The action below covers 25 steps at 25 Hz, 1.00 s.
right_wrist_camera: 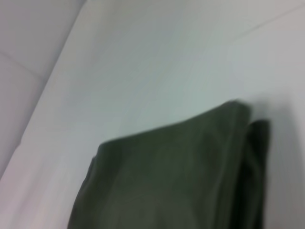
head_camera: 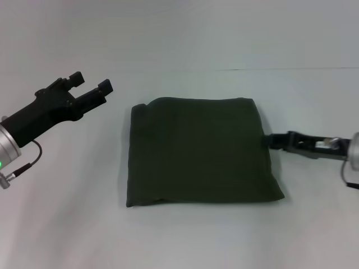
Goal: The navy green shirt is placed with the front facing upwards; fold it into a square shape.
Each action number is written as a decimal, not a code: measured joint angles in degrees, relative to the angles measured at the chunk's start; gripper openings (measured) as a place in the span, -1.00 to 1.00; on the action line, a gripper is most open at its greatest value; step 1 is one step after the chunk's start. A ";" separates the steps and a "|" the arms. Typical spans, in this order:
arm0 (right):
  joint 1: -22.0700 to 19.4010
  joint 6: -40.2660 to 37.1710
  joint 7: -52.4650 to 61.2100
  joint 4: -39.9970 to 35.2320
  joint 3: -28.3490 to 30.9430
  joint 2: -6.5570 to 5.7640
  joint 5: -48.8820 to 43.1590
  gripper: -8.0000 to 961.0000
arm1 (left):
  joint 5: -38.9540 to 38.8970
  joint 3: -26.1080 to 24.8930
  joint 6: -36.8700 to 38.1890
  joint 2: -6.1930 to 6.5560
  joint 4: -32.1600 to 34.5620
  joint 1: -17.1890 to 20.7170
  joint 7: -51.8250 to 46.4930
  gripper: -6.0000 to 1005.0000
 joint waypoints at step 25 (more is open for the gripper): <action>-6.34 -24.02 -32.29 -3.95 7.92 0.24 12.83 0.79 | 4.44 0.03 21.86 0.01 3.45 1.43 -3.77 0.81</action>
